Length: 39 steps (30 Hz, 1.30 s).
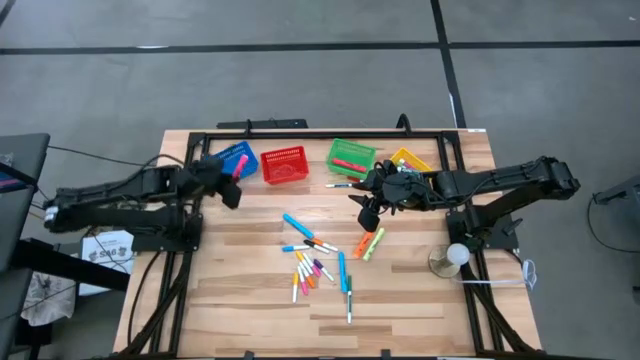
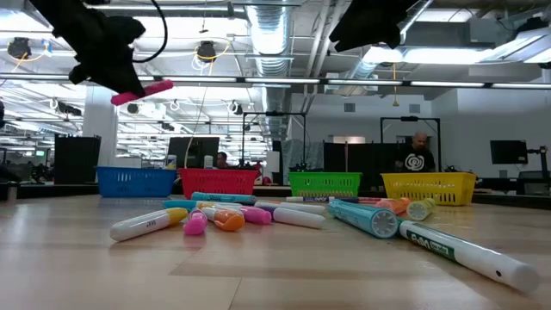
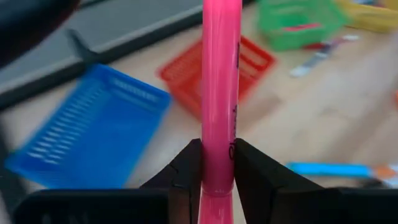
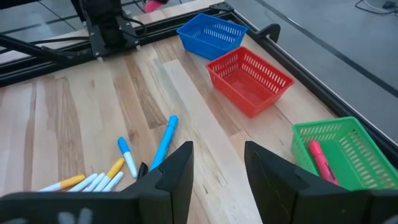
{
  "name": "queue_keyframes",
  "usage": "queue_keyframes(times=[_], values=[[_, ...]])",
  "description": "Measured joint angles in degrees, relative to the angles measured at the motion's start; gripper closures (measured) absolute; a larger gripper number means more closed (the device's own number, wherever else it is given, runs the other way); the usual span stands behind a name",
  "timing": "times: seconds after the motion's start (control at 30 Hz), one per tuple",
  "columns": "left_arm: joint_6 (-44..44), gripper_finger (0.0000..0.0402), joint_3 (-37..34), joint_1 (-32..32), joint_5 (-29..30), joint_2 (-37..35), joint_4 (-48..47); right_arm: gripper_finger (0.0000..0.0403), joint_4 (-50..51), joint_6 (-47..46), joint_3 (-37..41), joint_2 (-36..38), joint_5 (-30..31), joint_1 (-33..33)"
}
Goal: Pick & Place Markers
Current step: Put the large pink highlighter pen into the blue bin, then put the top large blue highlighter pen into the blue bin
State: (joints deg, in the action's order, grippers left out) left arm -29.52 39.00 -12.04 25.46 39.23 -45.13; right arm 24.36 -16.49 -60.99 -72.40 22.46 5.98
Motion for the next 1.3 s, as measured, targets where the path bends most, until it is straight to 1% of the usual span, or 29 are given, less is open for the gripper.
queue_keyframes(times=[0.1,0.23,0.3,0.4,0.47,0.67,0.77,0.83,0.97,1.1,1.3], values=[[4.6,0.0323,0.0,-4.9,3.1,2.0,0.1,0.0270,0.0,0.0,0.0,0.0,0.0,0.0],[7.8,0.0322,0.0,-10.1,9.6,6.2,0.2,0.0270,0.0,-0.1,0.0,0.0,0.0,0.0],[10.2,0.0322,0.0,-12.5,11.1,8.9,0.6,0.0272,0.0,-0.6,0.0,0.0,0.0,0.0],[12.8,0.0321,-0.2,-16.0,11.4,13.4,2.4,0.0274,0.0,-1.4,0.0,0.0,0.0,0.0],[14.1,0.0321,-0.5,-17.9,10.6,16.4,3.8,0.0275,0.0,-1.5,0.0,0.0,0.0,0.0],[19.2,0.0321,-0.5,-21.8,5.8,25.2,9.2,0.0275,0.0,-1.5,0.0,0.0,0.0,0.0],[19.9,0.0321,-0.5,-23.0,5.6,28.6,9.4,0.0276,0.0,-1.5,0.0,0.0,0.0,0.0],[19.9,0.0321,-0.5,-23.8,4.0,30.2,9.4,0.0275,0.0,-1.5,0.0,0.0,0.0,0.0],[19.5,0.0321,-0.5,-25.8,-1.1,32.5,9.5,0.0276,0.0,-2.0,0.0,0.0,0.0,0.0],[18.3,0.0313,-0.5,-27.1,-1.6,33.4,9.5,0.0275,0.0,-2.0,0.0,0.0,0.0,0.0],[18.4,0.0273,-0.5,-27.3,-2.4,33.2,9.6,0.0276,0.0,-2.0,0.0,0.0,0.0,0.0]])
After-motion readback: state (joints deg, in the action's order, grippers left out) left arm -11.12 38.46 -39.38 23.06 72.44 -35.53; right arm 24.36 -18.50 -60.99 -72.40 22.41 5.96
